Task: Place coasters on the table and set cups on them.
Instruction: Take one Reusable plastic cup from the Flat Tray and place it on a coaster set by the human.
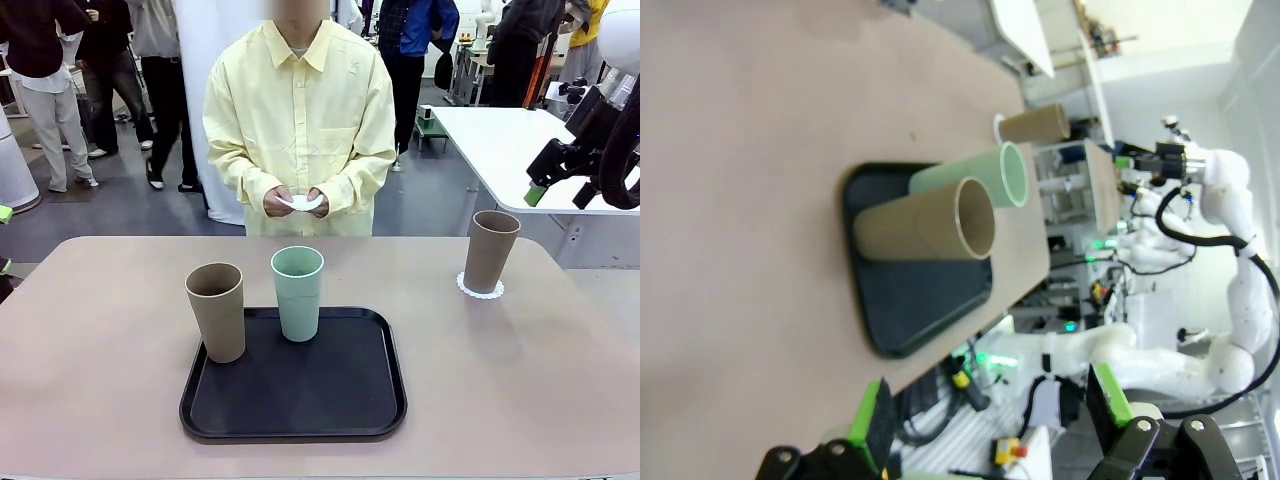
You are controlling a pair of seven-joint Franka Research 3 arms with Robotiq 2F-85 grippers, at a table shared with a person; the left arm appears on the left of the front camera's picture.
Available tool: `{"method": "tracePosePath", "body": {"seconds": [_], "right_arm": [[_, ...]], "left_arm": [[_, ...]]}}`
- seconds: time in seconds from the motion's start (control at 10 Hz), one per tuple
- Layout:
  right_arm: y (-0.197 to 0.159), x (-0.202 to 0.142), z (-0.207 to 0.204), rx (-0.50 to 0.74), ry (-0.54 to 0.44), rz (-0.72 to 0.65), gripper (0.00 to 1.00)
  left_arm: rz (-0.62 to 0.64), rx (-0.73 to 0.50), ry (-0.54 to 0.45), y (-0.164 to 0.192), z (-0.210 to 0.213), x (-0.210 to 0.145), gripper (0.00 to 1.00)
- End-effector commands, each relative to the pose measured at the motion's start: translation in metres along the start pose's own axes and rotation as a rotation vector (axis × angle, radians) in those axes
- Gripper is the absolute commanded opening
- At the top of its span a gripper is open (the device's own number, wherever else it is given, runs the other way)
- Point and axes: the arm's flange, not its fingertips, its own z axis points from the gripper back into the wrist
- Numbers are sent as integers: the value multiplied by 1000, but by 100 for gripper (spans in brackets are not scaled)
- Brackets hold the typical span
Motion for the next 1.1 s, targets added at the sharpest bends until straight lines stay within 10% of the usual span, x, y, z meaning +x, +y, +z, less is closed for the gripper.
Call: {"method": "tracePosePath", "body": {"seconds": [0.0, 0.4, 1.0], "right_arm": [[0, 0, 0, 0, 0, 0, 100], [-92, -82, 19, 585, 152, -202, 100], [-192, -122, -54, 963, 64, -269, 100]], "left_arm": [[-12, -19, -8, 0, 1, 0, 100], [-12, -19, -8, 0, 1, 0, 100], [-12, -19, -8, 0, 1, 0, 100]]}}
